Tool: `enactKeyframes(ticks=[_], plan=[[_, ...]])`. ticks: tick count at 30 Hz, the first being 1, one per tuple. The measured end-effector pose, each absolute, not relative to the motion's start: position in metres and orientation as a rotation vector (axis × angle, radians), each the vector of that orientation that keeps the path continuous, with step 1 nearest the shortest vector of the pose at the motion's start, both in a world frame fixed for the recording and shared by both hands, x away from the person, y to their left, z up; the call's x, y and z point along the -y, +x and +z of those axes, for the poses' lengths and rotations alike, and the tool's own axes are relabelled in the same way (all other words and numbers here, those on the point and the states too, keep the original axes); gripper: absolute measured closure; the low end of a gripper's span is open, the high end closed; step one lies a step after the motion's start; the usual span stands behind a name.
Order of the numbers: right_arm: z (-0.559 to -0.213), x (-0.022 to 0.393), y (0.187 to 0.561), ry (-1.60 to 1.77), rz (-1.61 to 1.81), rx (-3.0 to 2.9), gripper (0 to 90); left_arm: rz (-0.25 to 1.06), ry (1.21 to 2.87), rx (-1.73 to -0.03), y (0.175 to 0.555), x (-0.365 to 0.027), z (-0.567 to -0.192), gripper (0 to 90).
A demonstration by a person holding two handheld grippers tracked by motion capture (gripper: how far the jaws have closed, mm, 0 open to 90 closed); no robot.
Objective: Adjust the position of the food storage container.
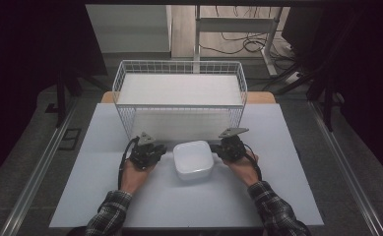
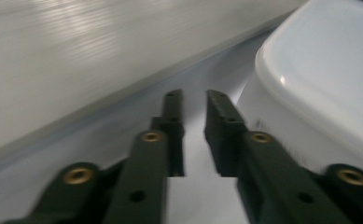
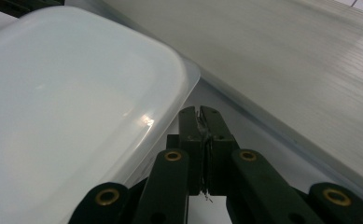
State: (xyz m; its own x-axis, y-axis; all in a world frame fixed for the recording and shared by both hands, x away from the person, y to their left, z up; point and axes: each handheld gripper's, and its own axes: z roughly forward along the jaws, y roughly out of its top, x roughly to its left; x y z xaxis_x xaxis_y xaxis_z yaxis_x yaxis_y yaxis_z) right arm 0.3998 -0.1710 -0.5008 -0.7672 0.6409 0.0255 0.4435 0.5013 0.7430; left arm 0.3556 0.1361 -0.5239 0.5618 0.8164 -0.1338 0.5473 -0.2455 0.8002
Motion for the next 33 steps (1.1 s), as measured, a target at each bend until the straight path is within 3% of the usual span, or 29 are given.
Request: enactKeyframes(ticks=[7,28,33], plan=[[-0.505,0.162,0.408,0.914,1.129,-2.506,88.8,0.317,1.984,-1.068,0.363,-0.116,-0.531,90.0],[-0.500,0.158,0.343,0.885,1.086,-2.621,87.9,0.279,2.049,-1.037,0.331,-0.124,-0.520,88.0],[-0.502,0.168,0.326,0.891,1.107,-2.661,87.8,0.284,2.056,-1.064,0.308,-0.137,-0.516,87.8]])
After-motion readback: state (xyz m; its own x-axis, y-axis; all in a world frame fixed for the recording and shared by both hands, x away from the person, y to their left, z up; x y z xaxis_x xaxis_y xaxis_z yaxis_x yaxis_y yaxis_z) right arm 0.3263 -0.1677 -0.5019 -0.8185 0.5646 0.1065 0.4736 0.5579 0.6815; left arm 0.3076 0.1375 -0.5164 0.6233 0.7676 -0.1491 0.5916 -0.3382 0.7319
